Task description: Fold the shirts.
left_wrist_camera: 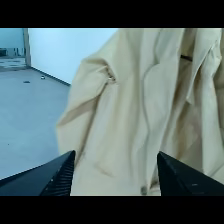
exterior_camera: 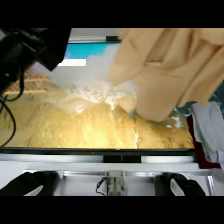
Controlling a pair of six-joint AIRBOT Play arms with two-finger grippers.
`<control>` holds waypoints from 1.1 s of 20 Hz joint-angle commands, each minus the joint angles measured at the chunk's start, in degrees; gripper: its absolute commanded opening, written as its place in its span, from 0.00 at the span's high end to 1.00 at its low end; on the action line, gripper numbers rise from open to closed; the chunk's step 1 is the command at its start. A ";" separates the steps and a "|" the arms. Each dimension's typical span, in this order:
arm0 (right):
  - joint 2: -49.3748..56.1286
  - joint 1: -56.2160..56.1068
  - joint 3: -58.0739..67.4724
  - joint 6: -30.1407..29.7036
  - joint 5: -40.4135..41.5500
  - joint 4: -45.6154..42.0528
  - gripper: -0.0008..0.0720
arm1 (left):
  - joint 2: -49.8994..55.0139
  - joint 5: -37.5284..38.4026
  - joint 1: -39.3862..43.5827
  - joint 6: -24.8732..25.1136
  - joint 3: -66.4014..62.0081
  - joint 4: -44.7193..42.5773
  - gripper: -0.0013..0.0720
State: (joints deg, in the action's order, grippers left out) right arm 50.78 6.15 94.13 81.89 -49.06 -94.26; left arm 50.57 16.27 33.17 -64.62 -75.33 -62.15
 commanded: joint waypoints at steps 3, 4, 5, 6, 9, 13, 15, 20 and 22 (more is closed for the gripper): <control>1.22 8.96 1.88 17.20 -2.51 -25.59 0.89 | 0.50 -0.15 -0.07 0.96 0.13 -0.02 0.17; 1.92 12.33 1.88 19.28 -1.95 -25.51 0.89 | 0.59 -0.15 -0.07 0.96 0.13 -0.02 0.17; 2.78 16.04 1.88 21.27 -1.29 -24.83 0.89 | 0.61 -0.15 -0.07 0.96 0.13 -0.02 0.17; 3.67 19.39 1.88 22.16 -0.83 -23.93 0.89 | 0.61 -0.15 -0.07 0.96 0.13 -0.02 0.17; 5.97 27.71 1.88 24.15 0.46 -23.28 0.89 | 0.61 -0.15 -0.07 0.96 0.13 -0.02 0.17; 7.26 37.48 1.88 26.12 5.05 -23.21 0.89 | 0.63 0.46 -0.07 0.96 0.24 -0.02 0.18; 7.65 41.88 1.88 26.12 7.10 -22.32 0.89 | 0.79 2.93 -0.07 0.94 0.24 -0.02 0.18; 9.64 49.11 1.88 26.05 12.72 -20.85 0.89 | 0.83 8.41 -0.07 0.92 0.24 -0.02 0.18; 10.49 50.25 1.92 25.81 15.32 -21.29 0.89 | 0.83 8.39 -0.07 0.92 0.24 -0.02 0.18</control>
State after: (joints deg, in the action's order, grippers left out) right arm 60.20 53.56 95.98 107.79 -37.89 -115.66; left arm 51.37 22.98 33.15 -63.68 -75.11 -62.19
